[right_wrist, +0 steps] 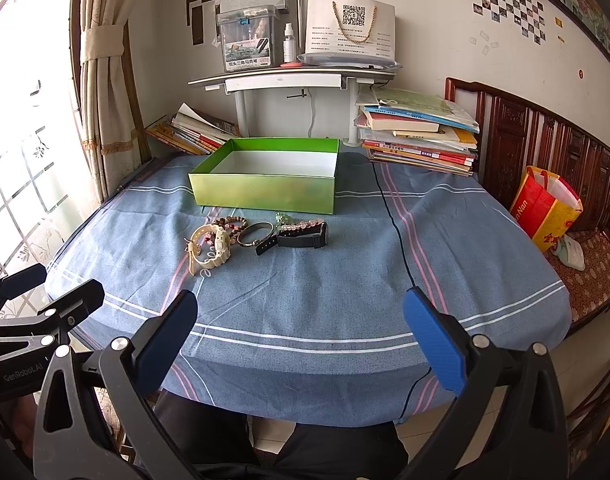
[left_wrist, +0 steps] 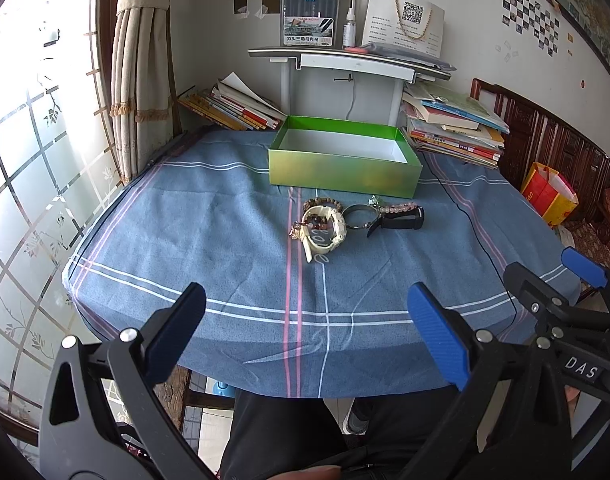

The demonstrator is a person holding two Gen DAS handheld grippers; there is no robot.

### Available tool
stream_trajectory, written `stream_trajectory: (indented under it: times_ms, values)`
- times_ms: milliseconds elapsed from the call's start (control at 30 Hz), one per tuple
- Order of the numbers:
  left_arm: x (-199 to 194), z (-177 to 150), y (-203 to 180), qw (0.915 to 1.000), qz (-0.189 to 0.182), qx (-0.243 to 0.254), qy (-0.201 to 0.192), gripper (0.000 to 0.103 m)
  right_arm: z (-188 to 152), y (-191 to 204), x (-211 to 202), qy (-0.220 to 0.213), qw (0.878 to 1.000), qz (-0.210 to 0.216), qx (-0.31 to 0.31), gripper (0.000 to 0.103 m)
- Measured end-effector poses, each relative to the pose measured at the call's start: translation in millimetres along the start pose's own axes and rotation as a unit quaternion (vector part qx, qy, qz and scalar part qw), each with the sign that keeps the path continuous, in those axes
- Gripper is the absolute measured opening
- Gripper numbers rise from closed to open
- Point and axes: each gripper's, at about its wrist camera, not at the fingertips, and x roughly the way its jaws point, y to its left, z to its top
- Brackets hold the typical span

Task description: Organize jewelry

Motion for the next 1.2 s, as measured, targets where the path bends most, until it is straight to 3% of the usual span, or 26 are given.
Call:
stream_trajectory:
  times_ms: [833,1200]
  values:
    - [4.1,-4.0,-1.3,1.0,-0.002,0.002,0.005,0.1,-2.8,-1.2,3.9,0.004,1.0,-0.001,0.0,0.101]
    - [1.5,-5.9,-1.6,0.9998,-0.013,-0.002,-0.014,0.1,-3.6,-8.6,3.2,-0.006,0.999,0.031,0.012,0.101]
